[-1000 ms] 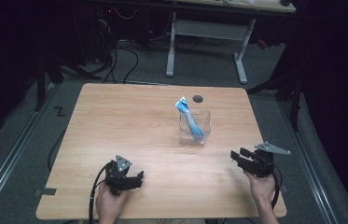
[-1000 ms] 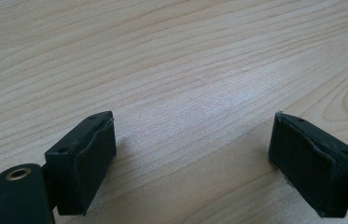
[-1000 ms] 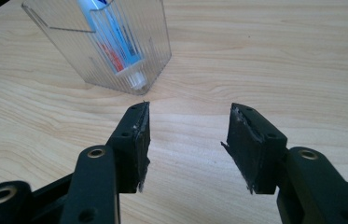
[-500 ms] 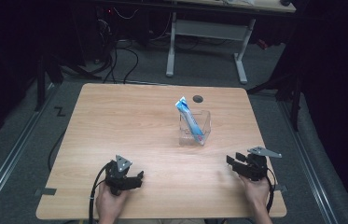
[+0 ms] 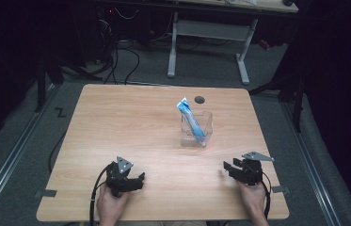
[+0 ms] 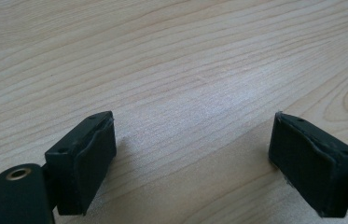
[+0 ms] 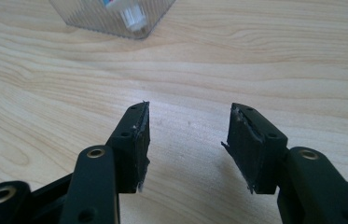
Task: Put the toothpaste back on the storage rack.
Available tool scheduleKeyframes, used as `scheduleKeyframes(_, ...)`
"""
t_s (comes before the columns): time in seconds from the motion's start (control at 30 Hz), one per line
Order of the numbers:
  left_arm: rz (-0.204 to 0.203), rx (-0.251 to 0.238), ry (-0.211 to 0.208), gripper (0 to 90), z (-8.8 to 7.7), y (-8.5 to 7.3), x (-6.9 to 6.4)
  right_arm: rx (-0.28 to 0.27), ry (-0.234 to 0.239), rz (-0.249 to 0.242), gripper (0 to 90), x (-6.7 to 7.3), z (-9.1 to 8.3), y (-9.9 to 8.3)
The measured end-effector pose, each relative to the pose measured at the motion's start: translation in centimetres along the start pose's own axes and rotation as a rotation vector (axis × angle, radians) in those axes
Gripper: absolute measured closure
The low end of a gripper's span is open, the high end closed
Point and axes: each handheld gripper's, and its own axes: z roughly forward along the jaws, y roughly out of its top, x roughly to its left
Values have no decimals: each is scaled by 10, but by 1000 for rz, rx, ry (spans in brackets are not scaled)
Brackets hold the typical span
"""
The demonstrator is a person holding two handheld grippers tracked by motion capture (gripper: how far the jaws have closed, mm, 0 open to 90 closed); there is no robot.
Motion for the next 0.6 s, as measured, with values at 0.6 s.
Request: scheduleKeyframes(0.6, 0, 0, 0, 153, 0, 0, 0, 18, -48, -54, 443, 8, 10, -7)
